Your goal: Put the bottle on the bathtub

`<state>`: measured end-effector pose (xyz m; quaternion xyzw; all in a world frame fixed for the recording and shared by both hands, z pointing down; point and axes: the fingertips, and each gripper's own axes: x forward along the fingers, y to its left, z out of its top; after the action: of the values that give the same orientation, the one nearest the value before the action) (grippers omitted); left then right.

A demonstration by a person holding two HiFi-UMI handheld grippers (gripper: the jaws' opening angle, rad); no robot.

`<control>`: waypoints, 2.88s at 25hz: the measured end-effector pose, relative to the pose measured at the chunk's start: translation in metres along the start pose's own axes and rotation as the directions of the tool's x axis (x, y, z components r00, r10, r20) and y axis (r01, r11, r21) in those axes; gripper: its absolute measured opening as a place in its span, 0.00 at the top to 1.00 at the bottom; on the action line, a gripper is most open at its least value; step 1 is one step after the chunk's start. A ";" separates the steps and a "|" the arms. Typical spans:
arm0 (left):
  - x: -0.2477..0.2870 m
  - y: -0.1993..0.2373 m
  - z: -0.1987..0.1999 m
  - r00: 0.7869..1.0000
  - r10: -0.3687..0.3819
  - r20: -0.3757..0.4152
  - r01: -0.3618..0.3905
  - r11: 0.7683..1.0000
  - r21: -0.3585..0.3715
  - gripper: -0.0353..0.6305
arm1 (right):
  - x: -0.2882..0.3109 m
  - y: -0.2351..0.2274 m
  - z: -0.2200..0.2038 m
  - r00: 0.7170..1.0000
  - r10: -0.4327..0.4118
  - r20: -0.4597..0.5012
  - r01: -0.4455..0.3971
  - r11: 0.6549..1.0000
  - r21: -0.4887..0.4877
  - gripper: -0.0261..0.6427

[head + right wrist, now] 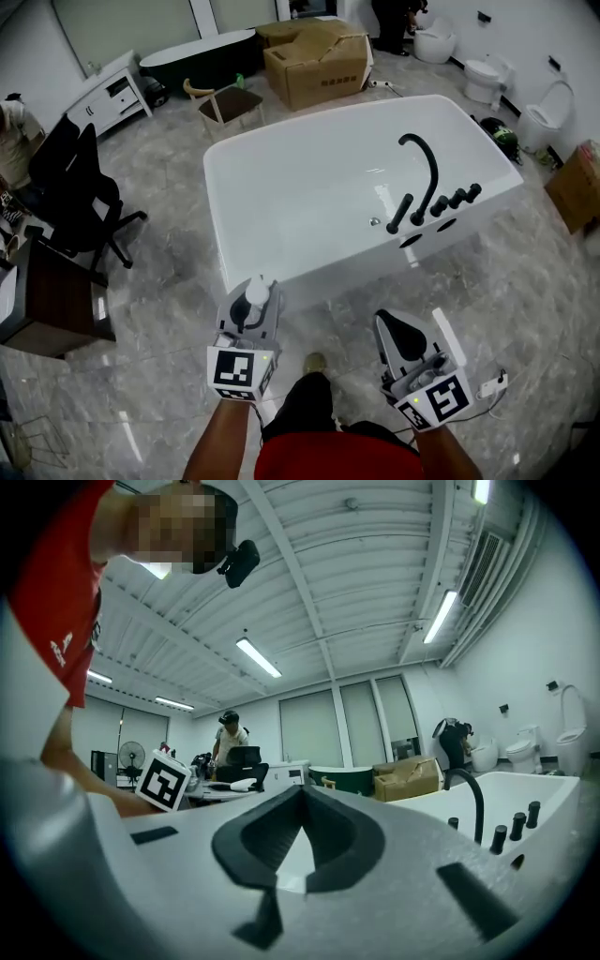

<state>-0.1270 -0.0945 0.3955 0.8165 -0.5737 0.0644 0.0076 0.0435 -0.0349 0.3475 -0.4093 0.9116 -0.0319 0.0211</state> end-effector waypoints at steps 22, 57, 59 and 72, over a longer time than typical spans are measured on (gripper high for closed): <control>0.162 0.070 -0.186 0.980 -0.072 -0.188 0.062 0.996 -0.058 0.81 | 0.125 -0.062 -0.083 0.977 -0.104 -0.188 0.111 0.993 0.026 0.95; 0.105 0.070 -0.119 0.988 0.106 -0.111 -0.110 0.993 -0.032 0.58 | 0.111 -0.077 -0.074 0.987 0.006 -0.159 0.005 0.998 0.068 0.95; 0.092 0.054 -0.085 0.992 0.105 -0.074 -0.107 0.994 -0.030 0.58 | 0.103 -0.080 -0.063 0.991 0.018 -0.133 -0.009 0.998 0.066 0.95; 0.046 -0.084 0.084 0.990 0.029 0.137 -0.018 0.996 -0.082 0.91 | 0.026 -0.098 0.015 0.994 0.097 0.046 -0.100 0.993 0.058 0.95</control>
<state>-0.0249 -0.1158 0.3230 0.8113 -0.5845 -0.0156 0.0001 0.1003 -0.1197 0.3393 -0.3637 0.9286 -0.0493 0.0545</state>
